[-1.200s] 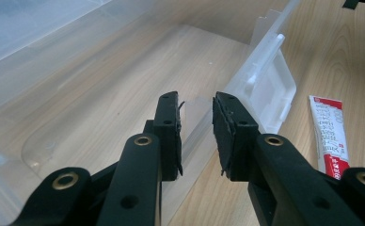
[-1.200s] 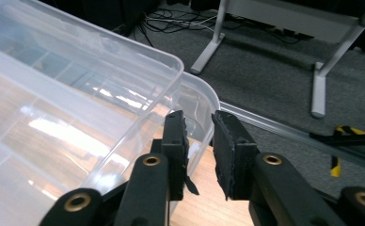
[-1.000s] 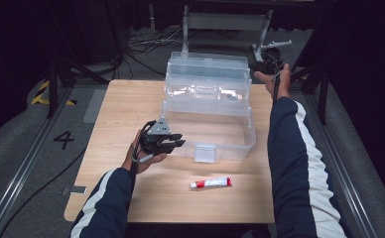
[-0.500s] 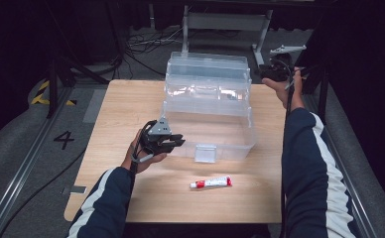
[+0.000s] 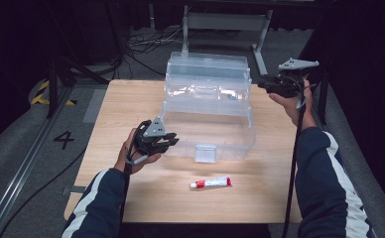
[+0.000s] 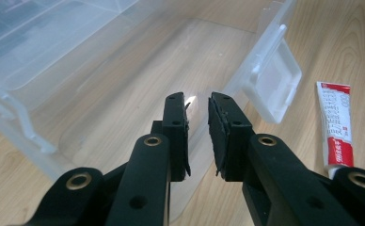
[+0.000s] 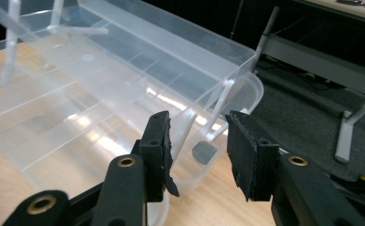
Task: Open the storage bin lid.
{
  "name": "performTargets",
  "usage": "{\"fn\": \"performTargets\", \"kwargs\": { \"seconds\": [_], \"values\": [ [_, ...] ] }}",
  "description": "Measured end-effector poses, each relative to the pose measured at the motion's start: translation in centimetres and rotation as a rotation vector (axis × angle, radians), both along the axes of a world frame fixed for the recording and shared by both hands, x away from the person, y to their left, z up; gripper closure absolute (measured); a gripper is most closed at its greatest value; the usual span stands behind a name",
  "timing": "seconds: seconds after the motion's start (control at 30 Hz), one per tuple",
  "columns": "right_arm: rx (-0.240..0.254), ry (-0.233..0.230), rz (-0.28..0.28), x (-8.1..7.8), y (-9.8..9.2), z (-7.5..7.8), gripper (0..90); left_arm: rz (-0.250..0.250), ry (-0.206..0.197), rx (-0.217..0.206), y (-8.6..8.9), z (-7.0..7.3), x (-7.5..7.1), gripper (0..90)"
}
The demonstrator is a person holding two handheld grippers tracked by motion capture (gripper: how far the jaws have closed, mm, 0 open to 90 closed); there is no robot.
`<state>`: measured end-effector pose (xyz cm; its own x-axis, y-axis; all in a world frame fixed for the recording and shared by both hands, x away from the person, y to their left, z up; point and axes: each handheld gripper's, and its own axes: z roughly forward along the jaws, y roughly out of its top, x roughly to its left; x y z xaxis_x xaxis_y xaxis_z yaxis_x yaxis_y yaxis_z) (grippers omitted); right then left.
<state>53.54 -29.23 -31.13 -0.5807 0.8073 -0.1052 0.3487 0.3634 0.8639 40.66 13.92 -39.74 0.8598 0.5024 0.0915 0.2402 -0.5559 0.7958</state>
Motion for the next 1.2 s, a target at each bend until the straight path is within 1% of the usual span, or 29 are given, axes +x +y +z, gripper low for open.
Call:
{"fn": "performTargets", "kwargs": {
  "seconds": [0.03, 0.1, 0.2, 0.23, 0.27, 0.4, 0.5, 0.53, 0.7, 0.77, 0.83, 0.87, 0.9, 0.93, 0.97, 1.03, 1.1, 1.13, 1.2],
  "values": [
    [0.008, 0.006, 0.006, -0.4, -0.1, -0.1, 60.4, 0.001, -0.001, 0.008, 0.2, 0.1, -0.1, 75.9],
    [0.009, 0.001, 0.009, -1.0, -0.2, -0.2, 60.3, 0.012, -0.013, 0.02, 0.8, 0.4, -0.6, 75.4],
    [0.011, -0.012, 0.015, -2.0, -0.4, -0.2, 60.2, 0.027, -0.025, 0.037, 1.6, 0.7, -1.1, 74.5],
    [0.018, -0.017, 0.016, -2.3, -0.4, -0.1, 60.1, 0.034, -0.023, 0.037, 1.8, 0.8, -1.2, 74.3],
    [0.023, -0.022, 0.026, -2.7, -0.5, -0.1, 59.9, 0.039, -0.025, 0.045, 2.1, 0.9, -1.4, 73.6],
    [0.013, -0.023, 0.054, -3.8, -0.4, -0.1, 59.3, 0.049, -0.032, 0.052, 3.0, 0.9, -1.9, 72.4],
    [-0.012, -0.025, 0.088, -5.0, -0.2, -0.1, 57.2, 0.077, -0.028, 0.061, 3.6, 0.5, -2.3, 69.5],
    [-0.012, -0.025, 0.088, -5.0, -0.2, -0.1, 57.2, 0.077, -0.028, 0.061, 3.6, 0.5, -2.3, 68.2],
    [-0.022, -0.036, 0.129, -6.9, 0.2, -0.2, 54.4, 0.097, -0.015, 0.09, 4.6, -0.4, -3.0, 64.6],
    [-0.034, -0.036, 0.151, -7.7, 0.3, -0.2, 53.0, 0.107, -0.009, 0.099, 5.1, -0.7, -3.3, 62.2],
    [-0.034, -0.039, 0.165, -8.5, 0.4, -0.4, 51.0, 0.111, 0.0, 0.11, 5.5, -1.1, -3.6, 60.3],
    [-0.028, -0.032, 0.173, -8.7, 0.4, -0.5, 50.4, 0.113, 0.005, 0.117, 5.7, -1.3, -3.7, 59.1],
    [-0.034, -0.034, 0.176, -9.0, 0.5, -0.6, 49.7, 0.116, 0.008, 0.129, 5.9, -1.6, -3.8, 57.7],
    [-0.034, -0.034, 0.176, -9.0, 0.5, -0.6, 49.7, 0.116, 0.008, 0.129, 5.9, -1.6, -3.8, 56.6],
    [-0.037, -0.04, 0.181, -9.5, 0.6, -0.8, 49.4, 0.119, 0.016, 0.138, 6.1, -1.8, -4.0, 56.6],
    [-0.031, -0.033, 0.203, -10.1, 0.7, -1.1, 48.5, 0.126, 0.03, 0.155, 6.4, -2.4, -4.1, 53.6],
    [-0.033, -0.029, 0.223, -10.8, 0.9, -1.5, 48.0, 0.139, 0.04, 0.162, 6.7, -2.9, -4.2, 50.4],
    [-0.035, -0.023, 0.231, -11.2, 1.0, -1.7, 47.7, 0.146, 0.053, 0.177, 6.9, -3.2, -4.2, 47.1],
    [-0.048, -0.025, 0.244, -11.9, 1.3, -2.1, 47.4, 0.146, 0.067, 0.183, 7.2, -3.7, -4.3, 42.1]
  ]
}}
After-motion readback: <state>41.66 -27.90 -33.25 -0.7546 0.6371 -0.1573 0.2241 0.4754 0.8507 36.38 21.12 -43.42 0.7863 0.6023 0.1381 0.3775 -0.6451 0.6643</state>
